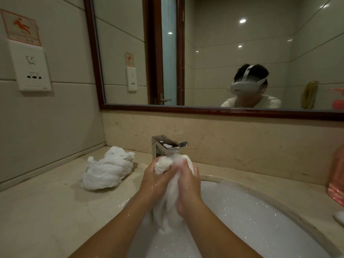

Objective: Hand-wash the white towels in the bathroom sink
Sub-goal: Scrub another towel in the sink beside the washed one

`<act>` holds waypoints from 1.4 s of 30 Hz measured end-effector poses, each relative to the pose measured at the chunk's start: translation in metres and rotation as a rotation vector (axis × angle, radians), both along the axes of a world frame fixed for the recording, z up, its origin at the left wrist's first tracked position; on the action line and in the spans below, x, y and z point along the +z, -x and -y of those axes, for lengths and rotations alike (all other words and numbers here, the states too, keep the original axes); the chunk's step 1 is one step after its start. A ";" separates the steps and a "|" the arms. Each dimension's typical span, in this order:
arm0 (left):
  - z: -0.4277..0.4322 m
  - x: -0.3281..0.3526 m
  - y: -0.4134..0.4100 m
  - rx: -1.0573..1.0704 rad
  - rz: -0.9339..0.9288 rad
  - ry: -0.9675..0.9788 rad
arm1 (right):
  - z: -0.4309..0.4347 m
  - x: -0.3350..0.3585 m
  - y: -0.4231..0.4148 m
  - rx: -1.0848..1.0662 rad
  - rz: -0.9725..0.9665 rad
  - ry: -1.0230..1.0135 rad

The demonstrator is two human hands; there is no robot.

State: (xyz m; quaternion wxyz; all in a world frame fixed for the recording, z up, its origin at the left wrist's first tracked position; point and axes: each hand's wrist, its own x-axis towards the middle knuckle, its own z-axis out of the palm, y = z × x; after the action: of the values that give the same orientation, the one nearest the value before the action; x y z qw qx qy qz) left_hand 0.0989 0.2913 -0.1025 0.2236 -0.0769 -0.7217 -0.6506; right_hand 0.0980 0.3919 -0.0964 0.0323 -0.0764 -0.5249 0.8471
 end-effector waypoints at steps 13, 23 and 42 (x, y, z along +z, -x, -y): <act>-0.003 0.005 -0.005 -0.033 -0.062 0.012 | -0.002 0.006 -0.005 0.005 -0.041 0.028; -0.004 0.003 -0.004 0.035 -0.050 -0.048 | -0.003 0.005 -0.002 -0.075 -0.048 -0.041; -0.003 0.007 -0.015 -0.018 0.281 -0.132 | -0.010 0.004 0.002 -0.073 0.014 -0.004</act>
State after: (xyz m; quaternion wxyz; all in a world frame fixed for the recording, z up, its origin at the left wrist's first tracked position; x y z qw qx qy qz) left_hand 0.1134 0.2941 -0.0959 0.1194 0.0233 -0.7009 -0.7028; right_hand 0.0961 0.4015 -0.0927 0.0598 -0.1014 -0.5236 0.8438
